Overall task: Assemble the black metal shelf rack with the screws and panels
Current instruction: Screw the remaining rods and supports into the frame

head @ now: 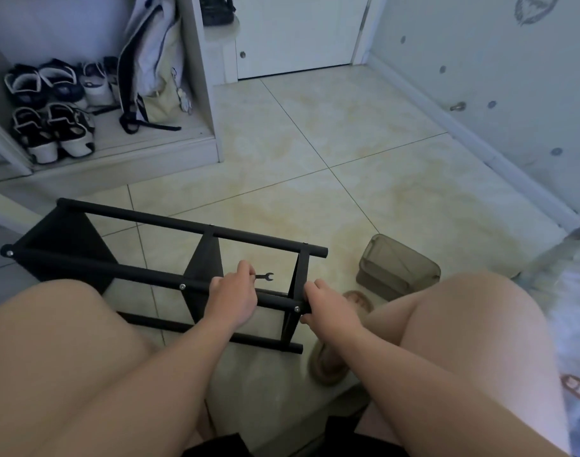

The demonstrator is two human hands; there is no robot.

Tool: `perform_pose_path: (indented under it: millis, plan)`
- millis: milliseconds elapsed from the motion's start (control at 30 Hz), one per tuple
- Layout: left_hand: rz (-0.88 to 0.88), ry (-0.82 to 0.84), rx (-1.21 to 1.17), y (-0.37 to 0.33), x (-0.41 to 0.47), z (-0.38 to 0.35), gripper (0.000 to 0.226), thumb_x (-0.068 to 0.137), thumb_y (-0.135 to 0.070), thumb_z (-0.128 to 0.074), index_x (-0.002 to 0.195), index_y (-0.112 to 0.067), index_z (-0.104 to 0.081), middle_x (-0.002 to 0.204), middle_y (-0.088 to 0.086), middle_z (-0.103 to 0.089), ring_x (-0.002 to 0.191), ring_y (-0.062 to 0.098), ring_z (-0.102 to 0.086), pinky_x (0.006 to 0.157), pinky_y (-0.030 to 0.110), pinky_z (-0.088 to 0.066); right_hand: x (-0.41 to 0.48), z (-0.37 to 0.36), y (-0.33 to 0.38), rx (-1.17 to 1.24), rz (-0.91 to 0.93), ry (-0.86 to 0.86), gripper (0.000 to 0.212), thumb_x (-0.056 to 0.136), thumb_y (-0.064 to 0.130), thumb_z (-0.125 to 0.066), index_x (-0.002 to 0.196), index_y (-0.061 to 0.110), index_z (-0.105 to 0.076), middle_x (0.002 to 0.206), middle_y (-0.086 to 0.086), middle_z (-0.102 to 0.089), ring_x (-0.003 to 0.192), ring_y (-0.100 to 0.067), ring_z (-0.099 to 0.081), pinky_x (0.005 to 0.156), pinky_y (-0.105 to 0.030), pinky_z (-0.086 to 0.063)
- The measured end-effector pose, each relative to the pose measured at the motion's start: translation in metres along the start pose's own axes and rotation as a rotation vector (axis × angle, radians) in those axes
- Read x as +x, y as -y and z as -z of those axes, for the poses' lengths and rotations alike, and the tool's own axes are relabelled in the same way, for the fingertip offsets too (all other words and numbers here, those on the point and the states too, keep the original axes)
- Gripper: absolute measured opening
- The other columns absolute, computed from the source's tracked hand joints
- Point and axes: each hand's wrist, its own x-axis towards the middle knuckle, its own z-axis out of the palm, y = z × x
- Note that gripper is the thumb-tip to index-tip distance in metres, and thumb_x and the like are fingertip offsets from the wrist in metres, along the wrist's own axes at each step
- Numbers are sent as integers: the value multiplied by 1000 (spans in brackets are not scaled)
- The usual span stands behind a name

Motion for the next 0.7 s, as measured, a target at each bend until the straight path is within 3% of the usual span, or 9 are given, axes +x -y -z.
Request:
perform_pose_path:
  millis: [200,300,367,467,533,600,700]
  plan:
    - [59,29,-17,5,-30,-13,11,105,-21,-30,100,-22,-39,74,-4,-60,70,21,-53,86,38,-34,-16,-23,-5,69,-35,56,30,90,19,-71,95,22,-42,100,6,-41,90,-23,-53,74,-36,-45]
    - [79,45,-17,6,-36,-16,10,105,-23,-31,102,-22,-41,78,-3,-62,75,22,-55,84,38,-33,-16,-21,-5,47,-59,130,32,87,27,-76,98,21,-46,101,5,-43,95,-24,-55,79,-37,-47]
    - [115,121,-24,5,-36,-15,10,104,-23,-31,103,-25,-40,84,-1,-63,83,24,-54,83,37,-32,-16,-13,-3,35,-92,185,44,83,43,-80,106,22,-49,107,4,-48,96,-21,-53,81,-38,-49]
    - [130,232,-8,5,-38,-11,12,103,-19,-32,104,-25,-42,92,-2,-62,88,25,-54,83,37,-31,-21,0,-2,-90,-104,120,84,71,64,-81,134,22,-43,130,0,-47,116,-25,-51,87,-43,-52]
    - [131,302,3,4,-42,-9,14,103,-19,-32,107,-23,-45,101,1,-65,94,26,-57,83,38,-31,-22,6,0,-187,-76,80,112,65,70,-81,151,22,-26,151,-4,-32,133,-31,-41,99,-47,-48]
    - [149,357,10,2,-45,-8,16,101,-17,-33,109,-21,-46,106,3,-65,97,27,-57,84,38,-32,-23,7,-1,-263,-24,160,138,61,75,-80,161,24,-1,167,-5,-1,147,-35,-25,114,-51,-37]
    - [165,404,45,-1,-44,-8,21,99,-18,-34,113,-21,-50,112,3,-65,101,27,-57,86,39,-35,-23,-6,-1,-401,47,246,154,53,88,-73,161,23,16,165,-5,30,156,-33,1,124,-56,-13]
